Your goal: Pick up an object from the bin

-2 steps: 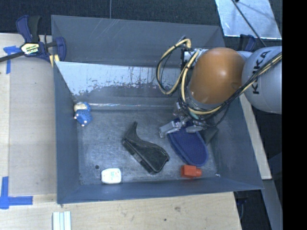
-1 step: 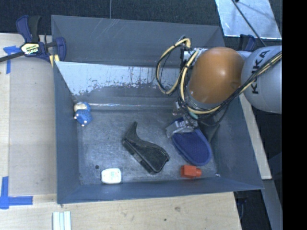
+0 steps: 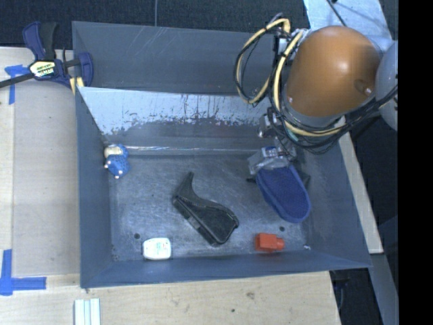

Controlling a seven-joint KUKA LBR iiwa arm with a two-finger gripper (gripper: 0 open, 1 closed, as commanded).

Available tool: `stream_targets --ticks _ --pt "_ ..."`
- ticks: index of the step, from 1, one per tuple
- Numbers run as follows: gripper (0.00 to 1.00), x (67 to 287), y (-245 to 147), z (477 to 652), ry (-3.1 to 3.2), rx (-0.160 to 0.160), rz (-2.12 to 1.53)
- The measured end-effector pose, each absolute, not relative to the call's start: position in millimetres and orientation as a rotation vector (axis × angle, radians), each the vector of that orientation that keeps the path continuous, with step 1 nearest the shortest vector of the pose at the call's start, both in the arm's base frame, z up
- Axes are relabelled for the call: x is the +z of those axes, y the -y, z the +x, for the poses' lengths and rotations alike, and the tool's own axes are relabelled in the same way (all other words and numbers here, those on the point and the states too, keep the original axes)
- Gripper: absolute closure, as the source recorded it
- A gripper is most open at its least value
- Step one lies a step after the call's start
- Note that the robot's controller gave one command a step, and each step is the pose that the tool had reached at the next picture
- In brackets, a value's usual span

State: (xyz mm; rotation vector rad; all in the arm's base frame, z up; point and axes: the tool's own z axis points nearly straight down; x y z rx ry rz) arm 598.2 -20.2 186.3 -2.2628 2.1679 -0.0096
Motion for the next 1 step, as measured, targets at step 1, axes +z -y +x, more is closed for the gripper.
stream_targets --ticks 1 --pt "1.0 224.8 14.7 585.1 -2.168 -0.005 -2.266"
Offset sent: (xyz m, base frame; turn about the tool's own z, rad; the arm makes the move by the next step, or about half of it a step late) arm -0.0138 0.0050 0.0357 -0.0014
